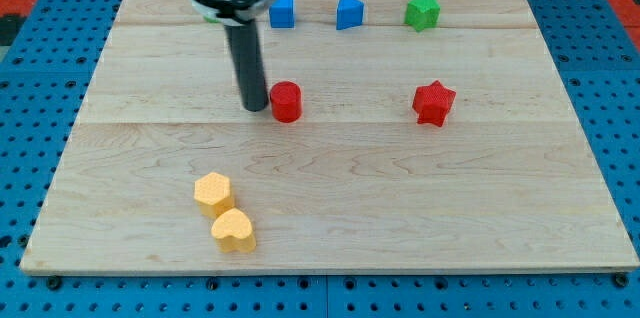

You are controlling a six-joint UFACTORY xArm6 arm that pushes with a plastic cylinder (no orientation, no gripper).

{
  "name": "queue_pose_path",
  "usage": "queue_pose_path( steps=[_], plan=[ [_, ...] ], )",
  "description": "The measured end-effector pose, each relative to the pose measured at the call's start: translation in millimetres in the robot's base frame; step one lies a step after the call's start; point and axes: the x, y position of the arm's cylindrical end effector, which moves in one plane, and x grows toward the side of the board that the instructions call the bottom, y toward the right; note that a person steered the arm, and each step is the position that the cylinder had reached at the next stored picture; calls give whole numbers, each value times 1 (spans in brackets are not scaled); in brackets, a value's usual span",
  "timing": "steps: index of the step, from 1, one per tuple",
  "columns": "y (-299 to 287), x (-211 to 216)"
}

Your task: Move the hexagon diagonal to the red circle

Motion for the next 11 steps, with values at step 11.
queue_pose_path(
  steps=[11],
  plan=[
    [-81,81]
  ],
)
